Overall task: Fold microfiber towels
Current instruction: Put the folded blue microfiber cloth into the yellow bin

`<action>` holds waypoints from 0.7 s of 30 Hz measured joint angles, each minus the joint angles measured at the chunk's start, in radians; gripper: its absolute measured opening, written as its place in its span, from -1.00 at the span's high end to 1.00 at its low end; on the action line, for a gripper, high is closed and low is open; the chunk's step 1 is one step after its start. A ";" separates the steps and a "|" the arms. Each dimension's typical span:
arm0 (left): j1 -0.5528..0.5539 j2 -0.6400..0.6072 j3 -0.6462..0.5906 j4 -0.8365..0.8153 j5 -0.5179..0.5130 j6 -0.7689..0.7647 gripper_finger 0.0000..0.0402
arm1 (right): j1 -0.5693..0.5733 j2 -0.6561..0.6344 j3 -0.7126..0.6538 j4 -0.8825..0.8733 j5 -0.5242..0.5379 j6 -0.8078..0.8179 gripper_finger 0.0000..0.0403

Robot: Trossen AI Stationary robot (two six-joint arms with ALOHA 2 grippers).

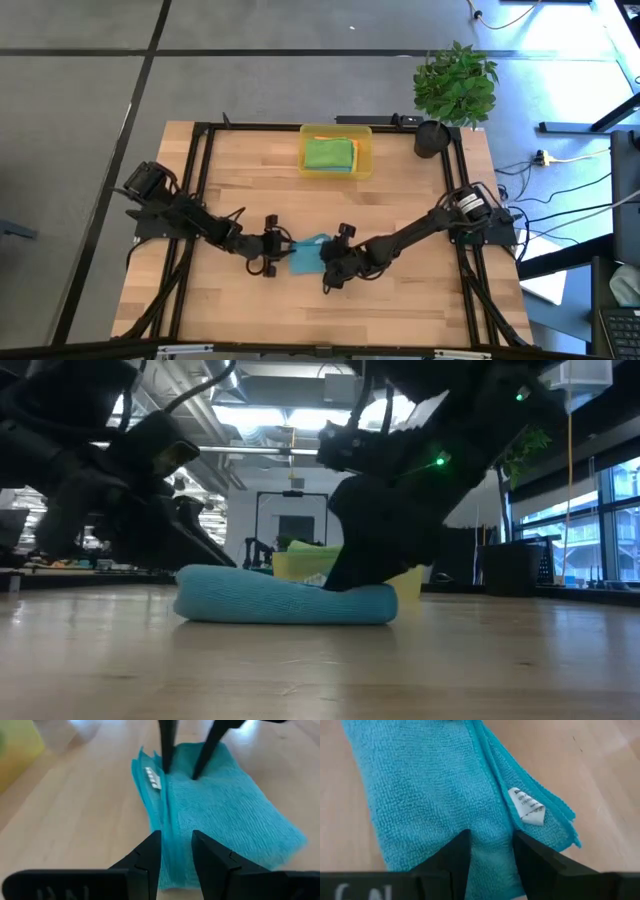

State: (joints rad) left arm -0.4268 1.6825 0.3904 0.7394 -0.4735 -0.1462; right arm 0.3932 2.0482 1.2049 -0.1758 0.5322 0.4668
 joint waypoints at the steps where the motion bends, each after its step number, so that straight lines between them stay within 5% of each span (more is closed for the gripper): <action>1: 0.005 0.000 0.000 -0.001 -0.006 -0.001 0.51 | -0.003 0.003 0.000 0.004 0.000 0.000 0.27; 6: 0.018 -0.001 0.000 0.006 -0.005 0.006 0.51 | -0.006 0.005 0.000 0.003 0.001 0.003 0.30; 12: -0.076 -0.098 0.018 0.126 -0.005 0.198 0.51 | -0.010 0.005 0.000 -0.004 -0.007 0.033 0.31; 21: -0.204 -0.084 0.140 -0.298 -0.016 0.232 0.48 | -0.022 0.005 0.000 -0.004 -0.029 0.049 0.31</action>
State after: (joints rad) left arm -0.6312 1.5983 0.5307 0.4410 -0.4897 0.0858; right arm 0.3717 2.0537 1.2053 -0.1794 0.5036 0.5156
